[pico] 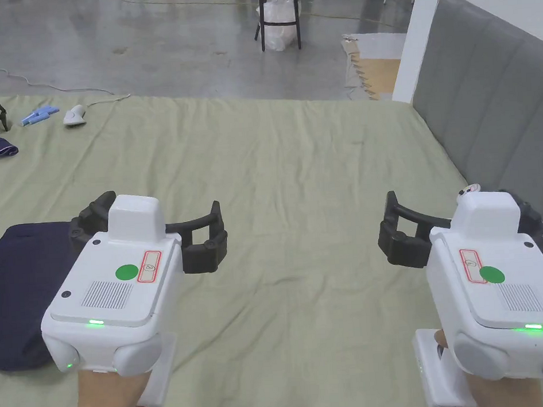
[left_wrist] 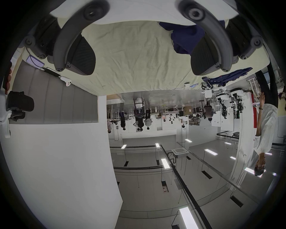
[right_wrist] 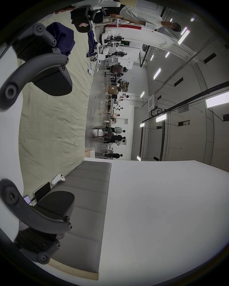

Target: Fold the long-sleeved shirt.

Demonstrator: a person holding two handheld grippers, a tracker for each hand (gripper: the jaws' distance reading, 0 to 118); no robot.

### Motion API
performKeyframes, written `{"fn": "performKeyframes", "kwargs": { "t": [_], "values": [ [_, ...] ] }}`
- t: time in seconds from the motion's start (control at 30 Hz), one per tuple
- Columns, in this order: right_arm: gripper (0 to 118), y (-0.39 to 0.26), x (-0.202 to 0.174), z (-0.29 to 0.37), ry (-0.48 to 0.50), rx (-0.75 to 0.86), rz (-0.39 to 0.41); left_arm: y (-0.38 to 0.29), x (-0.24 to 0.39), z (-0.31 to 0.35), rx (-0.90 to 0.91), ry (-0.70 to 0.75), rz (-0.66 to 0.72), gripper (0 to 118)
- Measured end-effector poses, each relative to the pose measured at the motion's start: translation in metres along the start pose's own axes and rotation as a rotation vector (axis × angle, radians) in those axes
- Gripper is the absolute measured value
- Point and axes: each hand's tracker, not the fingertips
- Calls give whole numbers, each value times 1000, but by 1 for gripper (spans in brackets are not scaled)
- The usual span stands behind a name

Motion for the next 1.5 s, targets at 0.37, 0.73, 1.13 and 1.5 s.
{"fn": "performKeyframes", "kwargs": {
  "t": [0.37,0.73,1.13,1.5],
  "values": [
    [0,0,0,-4,-83,-61,-43,3,7,3,-6,52,-95,7],
    [0,10,-23,-14,53,-47,-63,11,-26,17,9,114,-11,5],
    [0,24,-212,-11,525,-4,-79,4,-151,98,-34,447,32,3],
    [0,21,-251,-17,590,-32,-56,-30,-185,18,-390,287,178,110]
  ]
}}
